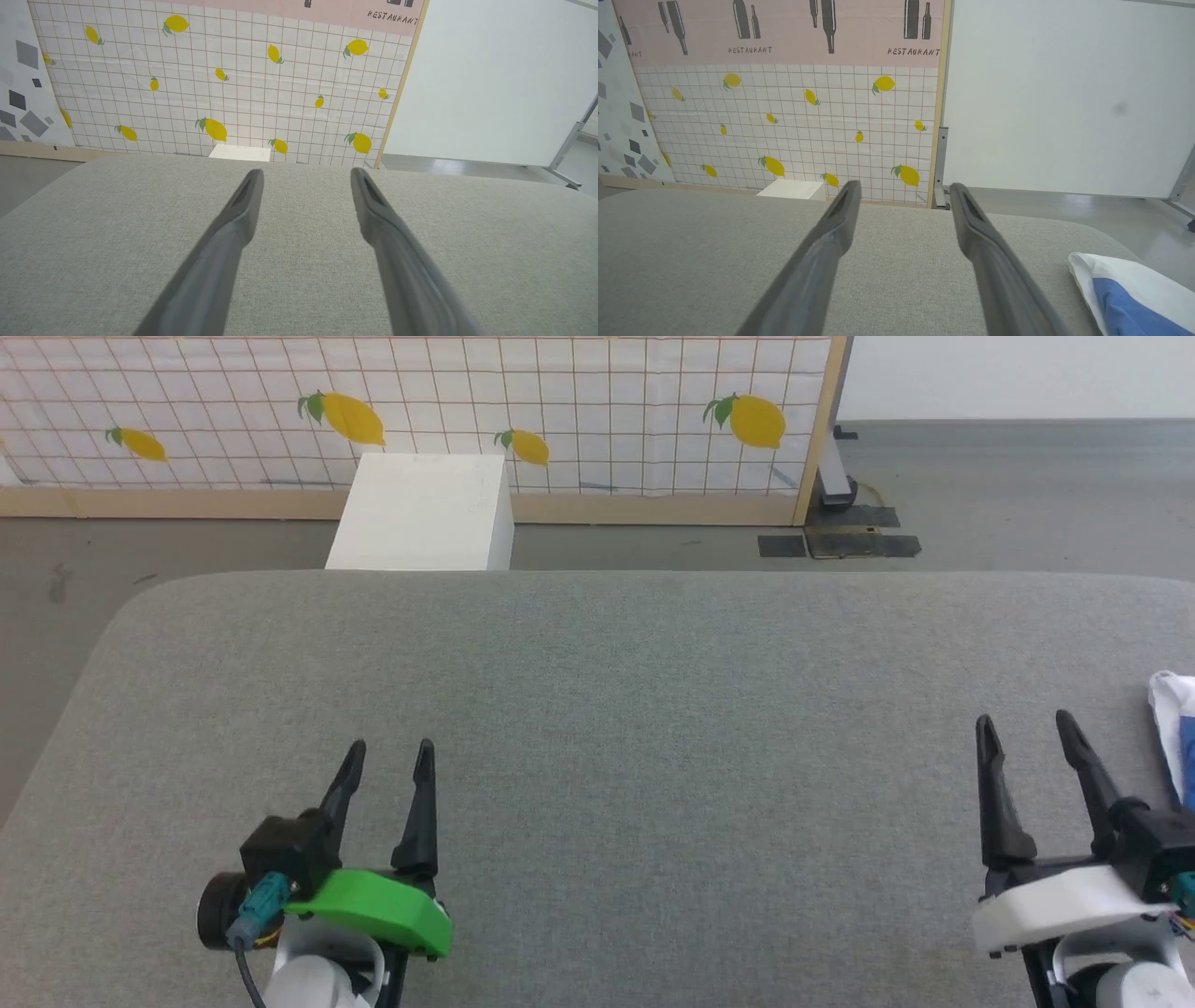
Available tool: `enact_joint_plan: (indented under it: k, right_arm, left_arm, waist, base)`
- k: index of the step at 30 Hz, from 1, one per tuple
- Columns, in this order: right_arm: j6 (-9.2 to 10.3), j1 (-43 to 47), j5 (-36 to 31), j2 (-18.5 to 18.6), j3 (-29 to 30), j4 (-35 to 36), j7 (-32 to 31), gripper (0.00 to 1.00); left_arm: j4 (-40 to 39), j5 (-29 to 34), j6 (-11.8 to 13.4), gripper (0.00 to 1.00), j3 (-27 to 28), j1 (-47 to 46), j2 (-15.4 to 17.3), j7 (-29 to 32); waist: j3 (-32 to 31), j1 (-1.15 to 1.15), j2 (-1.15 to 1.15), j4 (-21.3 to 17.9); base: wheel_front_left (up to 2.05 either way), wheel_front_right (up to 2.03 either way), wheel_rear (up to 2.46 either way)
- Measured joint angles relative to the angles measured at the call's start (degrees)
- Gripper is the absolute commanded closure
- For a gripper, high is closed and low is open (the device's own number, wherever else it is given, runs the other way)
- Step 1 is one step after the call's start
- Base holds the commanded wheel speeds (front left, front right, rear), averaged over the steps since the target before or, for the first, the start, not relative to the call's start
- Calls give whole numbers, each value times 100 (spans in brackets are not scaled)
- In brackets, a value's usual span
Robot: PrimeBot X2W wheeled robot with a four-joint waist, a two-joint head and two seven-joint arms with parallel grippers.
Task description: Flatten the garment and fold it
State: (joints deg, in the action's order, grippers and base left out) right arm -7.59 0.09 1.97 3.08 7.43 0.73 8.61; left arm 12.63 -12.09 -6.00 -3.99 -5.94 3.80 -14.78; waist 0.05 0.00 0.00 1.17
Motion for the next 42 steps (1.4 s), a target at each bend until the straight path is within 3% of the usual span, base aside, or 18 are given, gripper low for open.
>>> enact_joint_plan:
  k: [15, 16, 42]
  right_arm:
    - [0, 169, 170, -7, -82, 33, -29, 0]
    - [0, 176, 170, -7, -83, 31, -29, 100]
    - [0, 175, 154, -5, -141, 22, -105, 100]
  left_arm:
    - [38, 11, -5, 0, 35, 108, -38, 0]
    - [44, 10, -4, 100, 34, 110, -38, 2]
    - [-73, 65, 36, 100, 53, 110, -38, 162]
  waist:
    - [-29, 0, 0, -26]
    - [-31, 0, 0, -28]
    - [-29, 0, 0, -40]
  base:
    - [0, 0, 0]
    - [0, 0, 0]
    - [0, 0, 0]
